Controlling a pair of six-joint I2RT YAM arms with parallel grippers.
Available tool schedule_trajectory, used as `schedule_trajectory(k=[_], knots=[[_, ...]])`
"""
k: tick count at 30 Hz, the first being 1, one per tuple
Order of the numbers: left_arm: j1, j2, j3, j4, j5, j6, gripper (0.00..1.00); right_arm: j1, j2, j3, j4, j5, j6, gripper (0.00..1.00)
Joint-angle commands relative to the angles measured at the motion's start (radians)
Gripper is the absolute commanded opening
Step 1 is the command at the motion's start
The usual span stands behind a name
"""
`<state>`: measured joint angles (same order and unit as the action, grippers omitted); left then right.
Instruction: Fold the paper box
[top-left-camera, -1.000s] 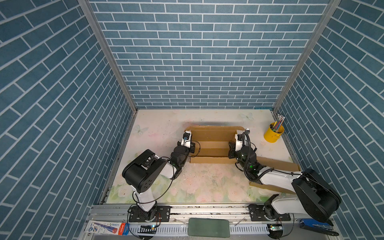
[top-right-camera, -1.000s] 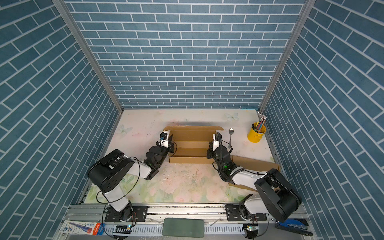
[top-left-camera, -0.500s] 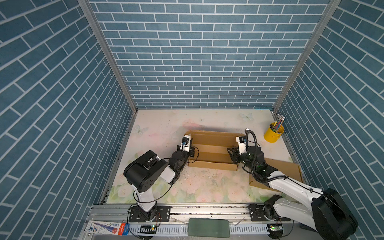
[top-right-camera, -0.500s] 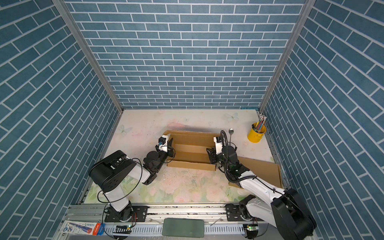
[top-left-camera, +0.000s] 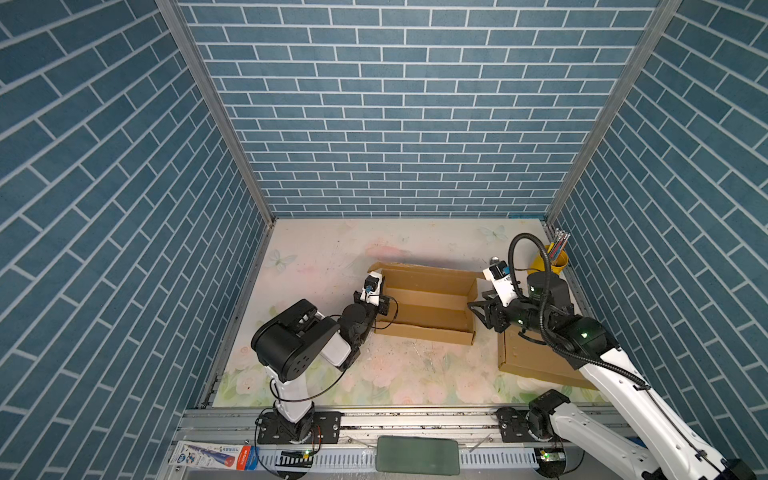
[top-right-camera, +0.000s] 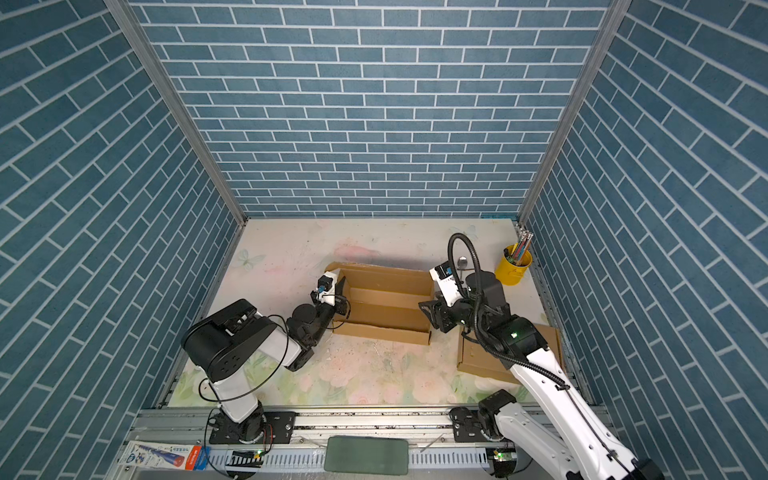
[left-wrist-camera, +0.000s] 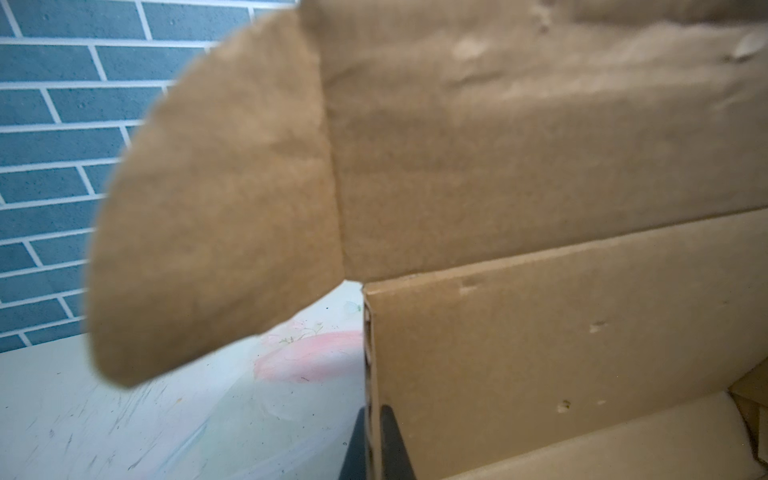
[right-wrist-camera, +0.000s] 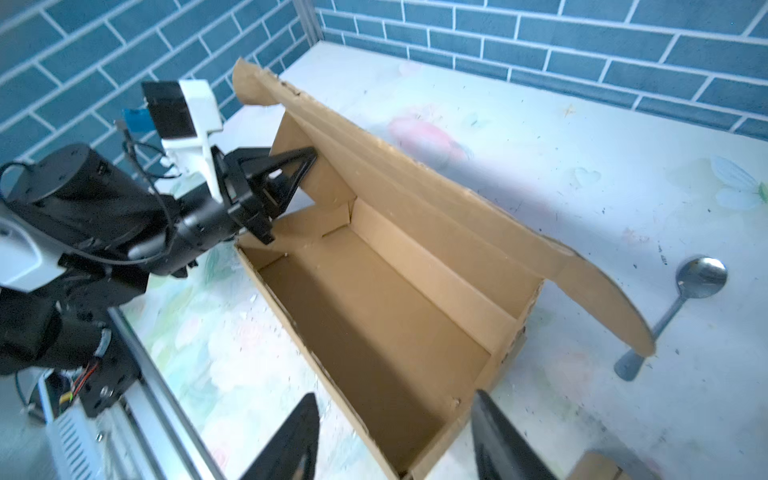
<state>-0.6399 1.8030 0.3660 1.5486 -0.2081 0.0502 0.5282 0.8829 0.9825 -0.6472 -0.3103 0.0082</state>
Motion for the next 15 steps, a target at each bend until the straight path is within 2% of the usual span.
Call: schedule_trajectory(k=[1, 5, 9, 15], knots=[[-0.003, 0.05, -0.035, -0.143, 0.023, 0.026, 0.0, 0.017, 0.127, 0.208, -0.233, 0.0, -0.176, 0.65], [-0.003, 0.049, -0.04, -0.143, 0.022, 0.04, 0.0, 0.037, 0.381, 0.475, -0.352, 0.043, -0.311, 0.71], [-0.003, 0.05, -0.045, -0.143, 0.03, 0.042, 0.0, 0.055, 0.604, 0.68, -0.421, 0.045, -0.381, 0.72], [-0.003, 0.046, -0.051, -0.143, 0.034, 0.046, 0.0, 0.076, 0.774, 0.825, -0.435, -0.013, -0.42, 0.68]])
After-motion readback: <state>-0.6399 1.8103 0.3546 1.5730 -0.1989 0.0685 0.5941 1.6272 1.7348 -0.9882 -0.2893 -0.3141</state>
